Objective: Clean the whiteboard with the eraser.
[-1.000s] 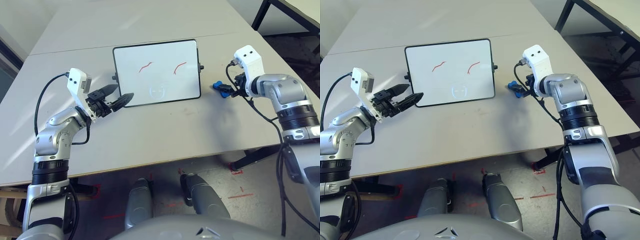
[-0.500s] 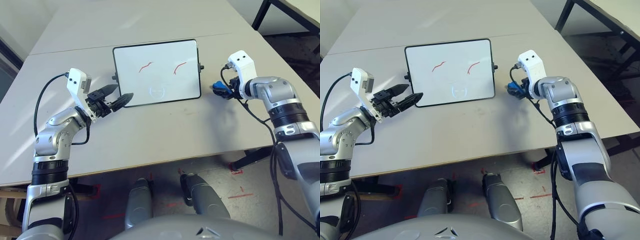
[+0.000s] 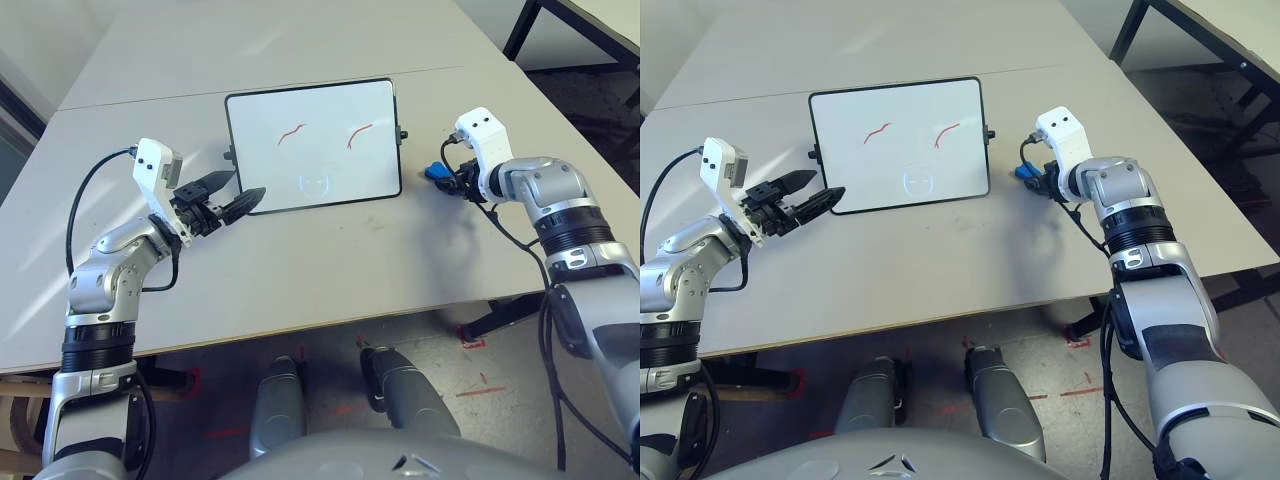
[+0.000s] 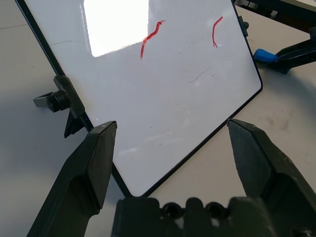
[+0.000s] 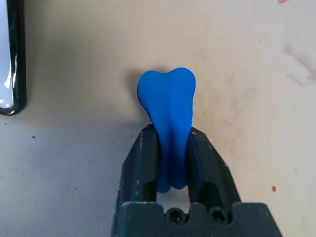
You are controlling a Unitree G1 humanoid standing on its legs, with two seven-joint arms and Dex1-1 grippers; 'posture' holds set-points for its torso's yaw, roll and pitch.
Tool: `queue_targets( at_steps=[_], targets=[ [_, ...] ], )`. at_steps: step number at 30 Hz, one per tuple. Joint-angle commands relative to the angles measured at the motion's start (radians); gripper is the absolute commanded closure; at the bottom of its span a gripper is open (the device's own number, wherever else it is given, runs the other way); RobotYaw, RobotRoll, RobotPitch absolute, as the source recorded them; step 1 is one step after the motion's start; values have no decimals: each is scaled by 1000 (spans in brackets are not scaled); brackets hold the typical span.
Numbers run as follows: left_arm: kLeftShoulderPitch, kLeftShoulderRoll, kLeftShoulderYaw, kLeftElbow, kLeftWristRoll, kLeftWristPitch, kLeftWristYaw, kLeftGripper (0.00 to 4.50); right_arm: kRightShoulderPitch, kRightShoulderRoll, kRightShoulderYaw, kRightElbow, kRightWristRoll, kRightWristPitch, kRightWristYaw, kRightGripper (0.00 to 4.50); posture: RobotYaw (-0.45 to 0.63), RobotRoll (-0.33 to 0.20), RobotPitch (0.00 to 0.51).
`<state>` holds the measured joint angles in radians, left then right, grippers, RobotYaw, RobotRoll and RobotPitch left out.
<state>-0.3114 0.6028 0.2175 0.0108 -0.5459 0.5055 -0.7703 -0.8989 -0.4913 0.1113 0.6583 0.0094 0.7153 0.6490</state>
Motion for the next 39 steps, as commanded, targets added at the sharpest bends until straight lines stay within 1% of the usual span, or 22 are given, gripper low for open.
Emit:
queue_targets(
  at_steps=[1,6,10,15,20,25,30,39],
  targets=[
    [-1,7,-7,-13,11,4,-1,0,22,-31,32,-59,-32,-48,20,4073,-90,0,134],
    [0,7,-8,-14,10,4,-3,0,15,-111,112,-177,-134,-147,30,4073,-91,0,133],
    [-4,5,-13,-8,13,2,-6,0,-20,-162,200,-292,-227,-220,78,4073,-91,0,133],
    [-20,2,-24,6,16,-1,-11,0,-93,-166,295,-344,-310,-340,169,4073,-112,0,129],
    [-37,-3,-35,22,22,-6,-14,0,-206,-99,351,-202,-358,-488,208,4073,-113,0,126],
    [-32,3,-35,16,28,-10,-16,0,-270,-63,392,-48,-410,-609,249,4073,-98,0,127],
    [-17,5,-26,-3,27,-5,-14,0,-325,-36,401,83,-453,-690,254,4073,-86,0,130],
    [-4,4,-21,-19,23,0,-7,0,-378,21,387,218,-485,-757,224,4073,-77,0,134]
  ],
)
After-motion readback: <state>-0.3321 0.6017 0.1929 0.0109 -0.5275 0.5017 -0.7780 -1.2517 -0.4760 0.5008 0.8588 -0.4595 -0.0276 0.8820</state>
